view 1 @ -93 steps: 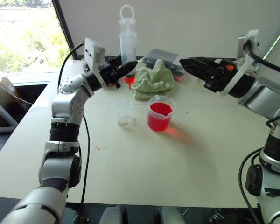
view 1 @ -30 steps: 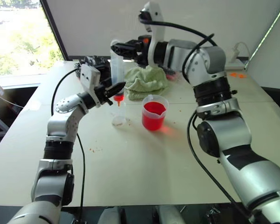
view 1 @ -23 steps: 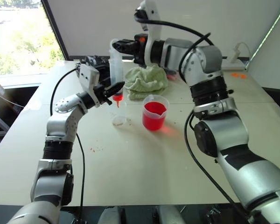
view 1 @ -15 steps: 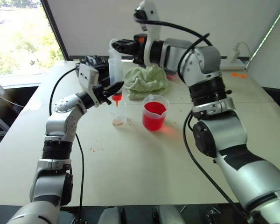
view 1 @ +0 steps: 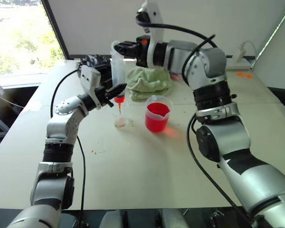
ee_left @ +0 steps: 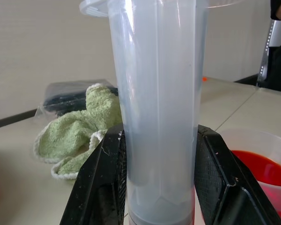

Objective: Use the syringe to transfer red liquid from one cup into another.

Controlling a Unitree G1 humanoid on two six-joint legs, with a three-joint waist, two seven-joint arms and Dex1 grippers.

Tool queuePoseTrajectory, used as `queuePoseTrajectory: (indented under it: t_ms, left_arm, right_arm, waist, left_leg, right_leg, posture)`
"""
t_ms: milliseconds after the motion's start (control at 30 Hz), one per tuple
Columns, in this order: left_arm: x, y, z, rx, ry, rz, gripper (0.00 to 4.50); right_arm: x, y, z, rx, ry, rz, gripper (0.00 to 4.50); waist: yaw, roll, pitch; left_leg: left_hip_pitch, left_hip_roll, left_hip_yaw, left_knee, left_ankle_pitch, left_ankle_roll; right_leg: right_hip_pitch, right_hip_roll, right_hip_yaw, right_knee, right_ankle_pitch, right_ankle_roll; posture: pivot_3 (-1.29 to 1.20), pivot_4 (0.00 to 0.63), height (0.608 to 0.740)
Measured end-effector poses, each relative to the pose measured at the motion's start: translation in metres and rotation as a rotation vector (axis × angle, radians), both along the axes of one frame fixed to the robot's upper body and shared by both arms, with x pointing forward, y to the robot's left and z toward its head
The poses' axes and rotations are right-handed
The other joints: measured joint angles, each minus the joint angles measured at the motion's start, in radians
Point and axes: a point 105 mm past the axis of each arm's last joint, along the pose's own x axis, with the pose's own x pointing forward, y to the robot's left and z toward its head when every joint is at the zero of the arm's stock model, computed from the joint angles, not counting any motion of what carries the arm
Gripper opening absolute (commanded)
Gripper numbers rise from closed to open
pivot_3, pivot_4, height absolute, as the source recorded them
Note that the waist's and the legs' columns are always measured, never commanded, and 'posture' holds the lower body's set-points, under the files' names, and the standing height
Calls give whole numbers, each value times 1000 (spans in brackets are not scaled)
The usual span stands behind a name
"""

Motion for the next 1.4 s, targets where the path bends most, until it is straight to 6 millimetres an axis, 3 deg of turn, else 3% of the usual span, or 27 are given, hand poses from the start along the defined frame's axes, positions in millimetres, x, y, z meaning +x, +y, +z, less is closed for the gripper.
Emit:
queuePoseTrajectory:
  t_ms: [1367, 1400]
  left_arm:
    - [-1, -4, -4, 18, -2, -31, 1355]
    - [-1, -4, -4, 18, -2, -31, 1355]
  right_arm:
    - [-13, 0, -25, -61, 1, -10, 59]
    - [-13, 0, -25, -61, 1, -10, 449]
  waist:
    - [1, 0, 16]
    - [1, 0, 16]
  left_leg:
    - [0, 0, 0, -1, 0, 0]
    - [0, 0, 0, -1, 0, 0]
  right_leg:
    - [0, 0, 0, -1, 0, 0]
    - [0, 0, 0, -1, 0, 0]
  posture:
    - [0, 150, 711]
    - [0, 150, 711]
